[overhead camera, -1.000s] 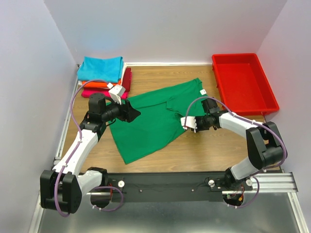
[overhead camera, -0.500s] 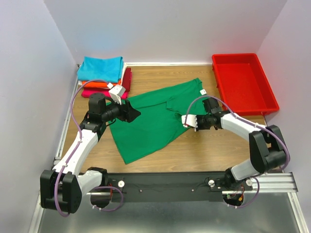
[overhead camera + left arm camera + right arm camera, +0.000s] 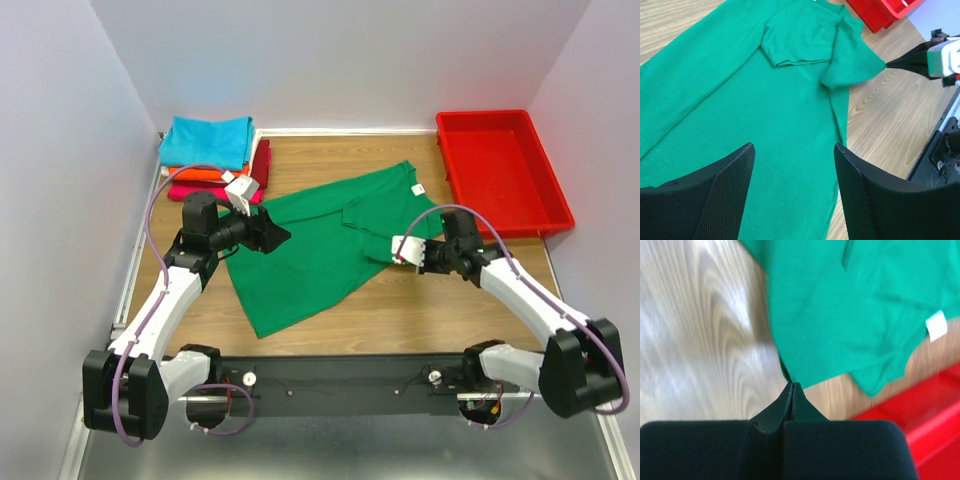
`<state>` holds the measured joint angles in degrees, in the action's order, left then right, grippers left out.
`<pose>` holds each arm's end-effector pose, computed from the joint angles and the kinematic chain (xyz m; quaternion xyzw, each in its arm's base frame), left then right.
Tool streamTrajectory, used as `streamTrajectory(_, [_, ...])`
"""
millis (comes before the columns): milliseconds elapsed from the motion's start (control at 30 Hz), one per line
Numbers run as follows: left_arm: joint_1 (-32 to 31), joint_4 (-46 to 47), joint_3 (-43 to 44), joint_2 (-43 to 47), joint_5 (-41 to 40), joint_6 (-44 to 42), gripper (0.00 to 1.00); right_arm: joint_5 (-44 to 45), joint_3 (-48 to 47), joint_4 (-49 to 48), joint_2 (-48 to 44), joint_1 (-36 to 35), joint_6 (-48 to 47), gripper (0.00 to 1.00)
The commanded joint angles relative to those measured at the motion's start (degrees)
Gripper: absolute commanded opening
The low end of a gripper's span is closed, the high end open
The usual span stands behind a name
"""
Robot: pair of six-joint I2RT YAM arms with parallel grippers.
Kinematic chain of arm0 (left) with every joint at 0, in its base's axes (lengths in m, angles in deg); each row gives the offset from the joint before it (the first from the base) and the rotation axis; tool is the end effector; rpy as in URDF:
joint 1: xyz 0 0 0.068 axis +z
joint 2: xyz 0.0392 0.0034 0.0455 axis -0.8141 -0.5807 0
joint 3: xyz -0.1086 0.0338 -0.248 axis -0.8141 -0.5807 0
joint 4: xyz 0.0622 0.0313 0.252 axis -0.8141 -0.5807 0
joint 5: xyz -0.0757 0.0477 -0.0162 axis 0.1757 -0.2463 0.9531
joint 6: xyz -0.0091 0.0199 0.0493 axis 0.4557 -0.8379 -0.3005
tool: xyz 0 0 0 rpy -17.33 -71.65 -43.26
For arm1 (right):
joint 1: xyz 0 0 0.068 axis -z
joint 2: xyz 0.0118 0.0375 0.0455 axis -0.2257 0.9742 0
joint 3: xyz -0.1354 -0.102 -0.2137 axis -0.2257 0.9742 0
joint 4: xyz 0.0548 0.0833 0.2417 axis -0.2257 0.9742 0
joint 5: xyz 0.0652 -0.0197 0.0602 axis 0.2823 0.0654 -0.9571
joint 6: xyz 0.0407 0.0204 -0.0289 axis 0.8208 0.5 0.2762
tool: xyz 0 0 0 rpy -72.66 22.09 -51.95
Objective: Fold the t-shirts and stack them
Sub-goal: Fold the tshirt
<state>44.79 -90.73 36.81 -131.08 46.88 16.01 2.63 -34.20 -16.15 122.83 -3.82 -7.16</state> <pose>0.2293 -0.0626 0.2765 0.1720 0.7856 -0.3811 0.4561 0.2165 0.0751 0.2037 -0.6728 0.6680 -0.0168 0.3177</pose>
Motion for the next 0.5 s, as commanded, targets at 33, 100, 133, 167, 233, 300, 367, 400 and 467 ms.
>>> streamTrajectory(33, [0.14,1.71,-0.26,1.38,4.04,-0.52,0.72,3.6,2.06,7.46,-7.93,2.18,2.46,0.01])
streamTrajectory(100, [0.05,1.8,-0.26,1.99,4.4,-0.17,0.72,4.92,2.59,9.92,-10.14,2.97,2.2,0.01])
streamTrajectory(133, [-0.04,1.8,-0.17,2.17,4.49,0.01,0.72,5.44,3.03,10.8,-11.89,3.06,2.2,0.01])
streamTrajectory(167, [-0.21,1.89,-0.17,2.34,4.57,0.27,0.72,5.88,3.29,12.37,-12.52,3.32,2.11,0.01])
streamTrajectory(233, [-0.39,1.89,0.09,2.87,4.92,0.8,0.72,6.94,4.17,13.35,-13.83,4.29,1.76,0.01])
streamTrajectory(300, [-0.92,1.89,0.36,3.4,5.28,1.15,0.72,7.29,5.31,14.23,-15.42,5.08,1.4,0.01])
streamTrajectory(367, [-1.79,1.19,0.88,3.58,5.37,1.33,0.72,7.47,6.54,14.41,-16.3,5.35,0.97,0.01])
streamTrajectory(400, [-2.06,0.75,1.23,3.58,5.28,1.33,0.72,7.38,6.89,14.5,-16.48,5.52,0.88,0.01])
streamTrajectory(467, [-2.94,-0.65,2.02,3.58,4.58,1.33,0.72,7.91,7.34,14.59,-16.65,5.79,0.35,0.01])
